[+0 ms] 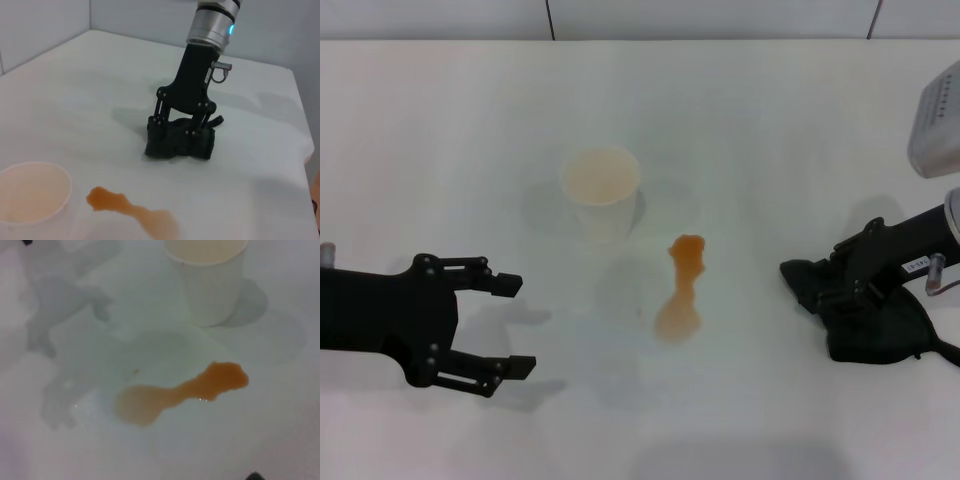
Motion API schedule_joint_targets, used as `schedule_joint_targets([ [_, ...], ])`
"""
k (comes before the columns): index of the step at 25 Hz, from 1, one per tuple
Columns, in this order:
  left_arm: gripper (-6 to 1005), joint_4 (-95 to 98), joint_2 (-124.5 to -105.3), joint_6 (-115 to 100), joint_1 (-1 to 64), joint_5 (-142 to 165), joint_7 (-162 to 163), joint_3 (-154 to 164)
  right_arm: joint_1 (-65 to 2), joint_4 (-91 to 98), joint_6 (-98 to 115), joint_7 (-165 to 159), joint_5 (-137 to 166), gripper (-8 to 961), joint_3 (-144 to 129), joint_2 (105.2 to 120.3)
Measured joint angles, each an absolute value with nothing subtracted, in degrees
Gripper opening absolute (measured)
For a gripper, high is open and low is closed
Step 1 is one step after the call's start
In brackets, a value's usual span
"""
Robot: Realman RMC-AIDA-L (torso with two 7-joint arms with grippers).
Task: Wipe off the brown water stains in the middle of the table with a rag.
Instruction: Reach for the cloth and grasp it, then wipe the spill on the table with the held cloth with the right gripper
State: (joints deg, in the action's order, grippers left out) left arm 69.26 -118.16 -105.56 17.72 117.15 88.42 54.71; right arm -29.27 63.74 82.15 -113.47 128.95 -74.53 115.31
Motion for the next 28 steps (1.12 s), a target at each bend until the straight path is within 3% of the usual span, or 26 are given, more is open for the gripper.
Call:
schedule_joint_targets([
  [5, 894, 69.3, -118.3, -105.37, 17.75, 117.16, 88.44, 54.83, -29.24, 63.43, 81.72, -112.5, 129.33, 503, -74.54, 115.25],
  [10, 894, 69.33, -118.3, -105.32, 17.89, 117.15, 88.37, 54.71, -29.25, 62.79, 81.19, -112.25, 130.76, 264, -75.11, 115.26],
  [13, 894, 69.35, -118.41, -105.16, 17.91, 117.14, 88.18, 54.64, -29.28, 62.38, 80.56, -112.27, 131.03, 47, -75.47, 115.33],
  [22, 894, 69.35, -118.72, -105.02, 18.02, 116.77, 88.07, 54.86, -31.41, 61.64, 77.55, -112.19, 130.19, 26, -76.07, 115.37],
  [28, 893, 69.03, -118.81, -105.02, 18.66, 116.71, 87.88, 54.91, -38.08, 53.98, 71.48, -111.5, 125.69, 21, -81.21, 115.57],
])
